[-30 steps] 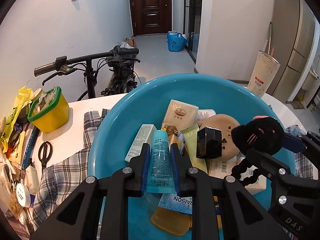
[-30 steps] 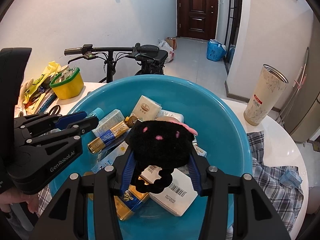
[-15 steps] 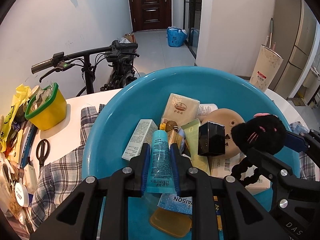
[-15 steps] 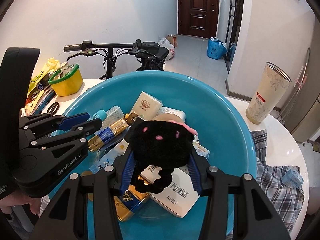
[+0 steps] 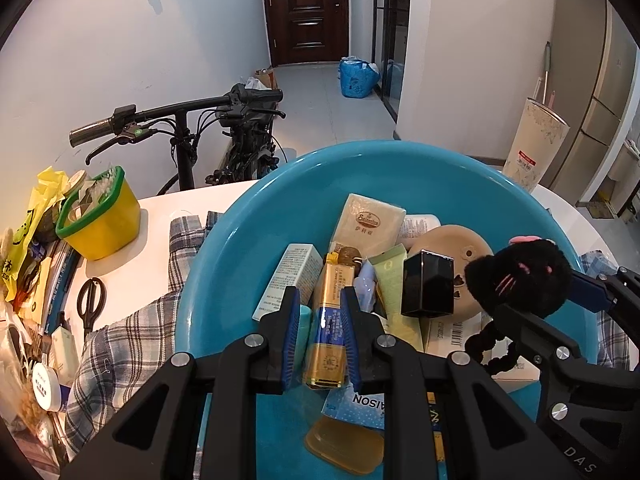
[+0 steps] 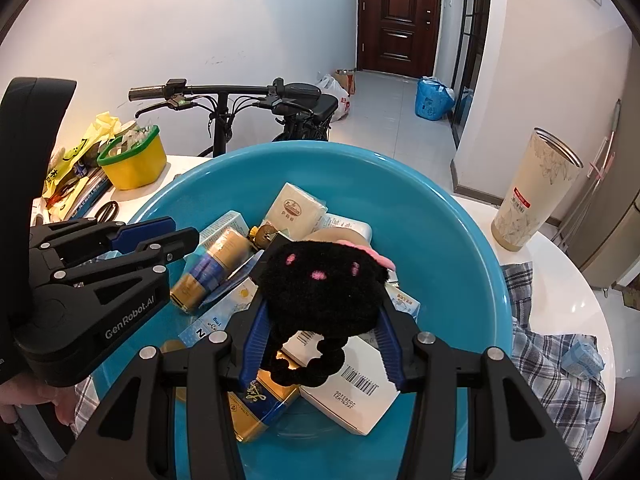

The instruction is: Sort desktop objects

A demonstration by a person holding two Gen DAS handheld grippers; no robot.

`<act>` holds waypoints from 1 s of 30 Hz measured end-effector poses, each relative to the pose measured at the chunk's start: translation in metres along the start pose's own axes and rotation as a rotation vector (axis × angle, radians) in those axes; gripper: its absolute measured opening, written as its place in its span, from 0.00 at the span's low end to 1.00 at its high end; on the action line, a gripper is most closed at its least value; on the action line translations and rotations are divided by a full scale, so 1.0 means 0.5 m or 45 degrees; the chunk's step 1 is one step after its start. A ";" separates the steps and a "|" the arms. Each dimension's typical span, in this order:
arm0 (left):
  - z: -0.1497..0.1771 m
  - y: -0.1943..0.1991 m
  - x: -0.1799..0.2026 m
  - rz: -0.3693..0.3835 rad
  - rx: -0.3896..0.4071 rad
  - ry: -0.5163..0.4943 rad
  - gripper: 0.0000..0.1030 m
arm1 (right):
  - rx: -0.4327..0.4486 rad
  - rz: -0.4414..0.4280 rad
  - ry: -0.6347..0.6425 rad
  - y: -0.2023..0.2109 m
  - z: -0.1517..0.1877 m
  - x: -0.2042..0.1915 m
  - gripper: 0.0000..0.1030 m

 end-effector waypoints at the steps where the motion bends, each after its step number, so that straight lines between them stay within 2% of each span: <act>1: 0.000 0.000 -0.001 -0.002 0.000 0.003 0.22 | 0.000 0.000 0.000 0.000 0.000 0.000 0.46; 5: -0.001 0.003 -0.008 -0.005 0.004 0.019 0.23 | 0.000 0.001 -0.002 0.000 0.000 0.000 0.47; 6: -0.001 0.004 -0.009 -0.005 0.006 0.021 0.27 | 0.001 0.001 -0.003 0.001 0.000 0.001 0.49; 7: -0.001 0.007 -0.010 -0.006 0.014 0.024 0.32 | 0.002 0.000 -0.004 0.001 0.000 0.003 0.49; 9: -0.002 0.017 -0.011 -0.014 0.057 0.030 0.65 | 0.006 0.004 -0.008 0.002 -0.001 0.004 0.52; 10: -0.002 0.023 -0.013 -0.016 0.083 0.031 0.67 | 0.010 0.008 -0.013 0.003 -0.001 0.005 0.52; 13: -0.001 0.043 -0.014 -0.024 0.128 0.035 0.67 | 0.016 0.011 -0.018 0.006 -0.003 0.006 0.55; 16: -0.001 0.055 -0.017 -0.021 0.146 0.040 0.67 | 0.032 0.019 -0.032 0.011 -0.003 0.010 0.63; 20: -0.001 0.065 -0.022 -0.017 0.161 0.050 0.67 | 0.066 0.054 -0.053 0.022 -0.005 0.017 0.84; 30: 0.003 0.089 -0.021 -0.028 0.218 0.043 0.67 | 0.093 0.058 -0.088 0.034 -0.007 0.026 0.86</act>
Point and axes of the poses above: each gripper's, at about its wrist camera, not at the fingertips, and y roughly against the way its jaws point, x to its right, z to its underside, the point moved 2 cm from there along -y, roughly the way its jaws point, and after that the axes turned 14 degrees about -x, right-handed, at the moved point
